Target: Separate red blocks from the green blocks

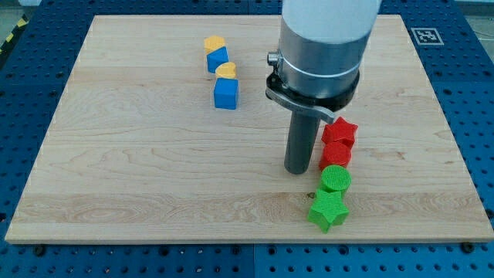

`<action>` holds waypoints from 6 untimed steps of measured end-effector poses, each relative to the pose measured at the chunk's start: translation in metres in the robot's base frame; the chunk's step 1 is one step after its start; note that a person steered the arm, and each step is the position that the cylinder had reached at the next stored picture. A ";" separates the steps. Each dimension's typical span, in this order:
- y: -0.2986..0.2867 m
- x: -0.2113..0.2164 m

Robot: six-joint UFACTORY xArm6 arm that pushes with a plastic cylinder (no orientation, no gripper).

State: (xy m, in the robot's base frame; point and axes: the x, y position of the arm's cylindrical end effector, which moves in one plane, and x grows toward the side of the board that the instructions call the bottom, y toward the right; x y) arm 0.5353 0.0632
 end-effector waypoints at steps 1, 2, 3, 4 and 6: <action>0.031 0.000; 0.086 -0.020; 0.112 -0.029; 0.063 -0.023; -0.053 -0.034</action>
State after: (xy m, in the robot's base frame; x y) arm 0.5010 0.0104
